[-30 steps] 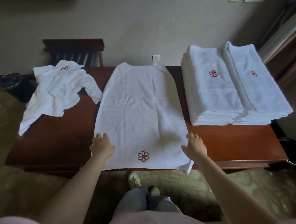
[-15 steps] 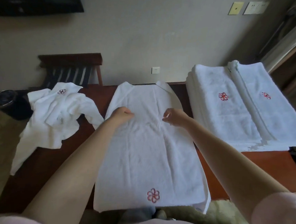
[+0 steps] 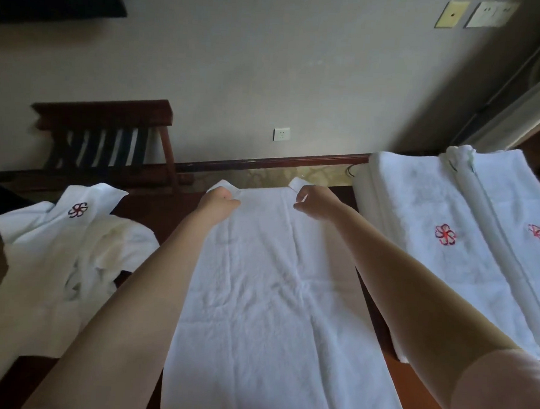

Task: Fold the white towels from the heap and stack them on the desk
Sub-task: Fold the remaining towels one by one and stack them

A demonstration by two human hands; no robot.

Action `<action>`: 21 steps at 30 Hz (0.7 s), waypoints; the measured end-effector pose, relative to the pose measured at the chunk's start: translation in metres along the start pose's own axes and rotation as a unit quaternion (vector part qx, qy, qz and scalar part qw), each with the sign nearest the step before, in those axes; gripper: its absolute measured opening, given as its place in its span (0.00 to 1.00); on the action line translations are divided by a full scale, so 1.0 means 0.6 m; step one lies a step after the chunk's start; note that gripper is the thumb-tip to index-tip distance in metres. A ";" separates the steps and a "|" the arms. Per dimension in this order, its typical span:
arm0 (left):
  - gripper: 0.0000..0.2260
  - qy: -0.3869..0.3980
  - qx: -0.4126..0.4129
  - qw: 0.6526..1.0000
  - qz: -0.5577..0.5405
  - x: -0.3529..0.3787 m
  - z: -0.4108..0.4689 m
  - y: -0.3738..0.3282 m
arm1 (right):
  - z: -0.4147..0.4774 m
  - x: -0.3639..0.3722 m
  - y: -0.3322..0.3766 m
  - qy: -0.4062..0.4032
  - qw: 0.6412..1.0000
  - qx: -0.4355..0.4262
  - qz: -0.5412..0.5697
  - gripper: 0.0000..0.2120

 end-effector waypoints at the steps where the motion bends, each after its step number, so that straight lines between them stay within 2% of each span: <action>1: 0.04 -0.004 -0.002 1.000 0.011 0.004 0.013 -0.005 | 0.015 0.001 -0.005 0.006 1.000 0.005 -0.001 0.15; 3: 0.12 -0.030 -0.009 0.998 0.055 0.010 0.036 -0.014 | 0.045 0.006 -0.017 0.018 1.000 0.010 -0.010 0.16; 5: 0.16 -0.048 -0.021 0.997 0.062 0.017 0.063 -0.013 | 0.077 0.014 -0.032 0.014 1.000 0.028 0.000 0.16; 8: 0.20 -0.032 -0.040 0.997 0.055 0.033 0.108 -0.004 | 0.121 0.029 -0.056 0.013 0.998 0.061 0.026 0.21; 13: 0.27 -0.002 -0.044 0.997 0.066 0.078 0.169 0.021 | 0.188 0.055 -0.079 0.028 0.997 0.062 0.026 0.24; 16: 0.31 0.053 -0.025 0.988 0.140 0.102 0.197 0.040 | 0.220 0.070 -0.075 0.045 0.999 0.012 -0.024 0.29; 18: 0.33 0.087 -0.007 0.979 0.182 0.114 0.211 0.045 | 0.237 0.081 -0.070 0.085 0.992 -0.025 -0.086 0.34; 21: 0.27 0.095 0.012 0.964 0.247 0.128 0.223 0.048 | 0.257 0.095 -0.072 0.118 0.974 -0.044 -0.187 0.34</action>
Point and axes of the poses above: each hand's wrist, its own z-axis towards the middle knuckle, its own x-axis out of the palm, y = z × x, the point moved 1 cm from there along z, towards the middle knuckle, and after that the axes turned 10 degrees about -y, right-handed, at the moved point
